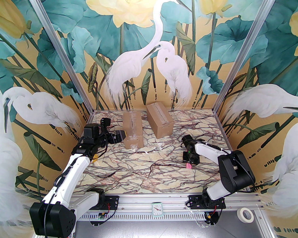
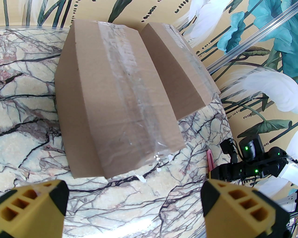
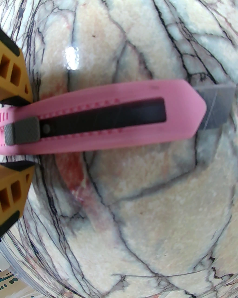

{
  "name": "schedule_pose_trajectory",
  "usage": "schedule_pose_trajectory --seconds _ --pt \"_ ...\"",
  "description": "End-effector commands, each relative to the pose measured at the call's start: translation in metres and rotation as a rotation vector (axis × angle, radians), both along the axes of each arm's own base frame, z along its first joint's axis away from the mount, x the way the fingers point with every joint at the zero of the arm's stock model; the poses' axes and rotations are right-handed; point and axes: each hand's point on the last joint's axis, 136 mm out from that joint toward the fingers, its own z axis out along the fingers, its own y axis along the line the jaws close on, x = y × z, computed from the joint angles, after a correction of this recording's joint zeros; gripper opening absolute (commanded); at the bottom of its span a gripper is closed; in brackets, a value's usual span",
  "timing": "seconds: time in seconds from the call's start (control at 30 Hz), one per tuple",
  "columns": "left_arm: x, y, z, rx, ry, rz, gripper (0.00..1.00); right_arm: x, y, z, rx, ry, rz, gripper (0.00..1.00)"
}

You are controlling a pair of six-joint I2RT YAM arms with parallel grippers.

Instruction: Unpack the express box

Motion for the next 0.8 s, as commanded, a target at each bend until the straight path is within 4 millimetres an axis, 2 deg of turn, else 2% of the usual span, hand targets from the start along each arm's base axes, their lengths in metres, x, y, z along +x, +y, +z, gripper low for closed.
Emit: schedule_pose_trajectory --seconds 0.0,0.2,0.47,0.77 --pt "-0.004 -0.001 0.01 0.02 -0.025 -0.011 0.99 0.038 0.002 -0.003 -0.013 -0.142 -0.024 0.48" --pt "-0.004 -0.002 0.009 0.019 -0.024 -0.015 0.99 0.047 0.005 -0.002 -0.005 -0.164 -0.008 0.46" --pt "-0.006 -0.006 0.011 0.018 -0.027 -0.024 0.99 0.053 0.012 0.001 0.025 -0.202 0.011 0.36" --pt "-0.009 -0.012 0.019 0.01 -0.031 -0.043 0.99 0.057 0.025 0.02 0.042 -0.276 0.083 0.31"
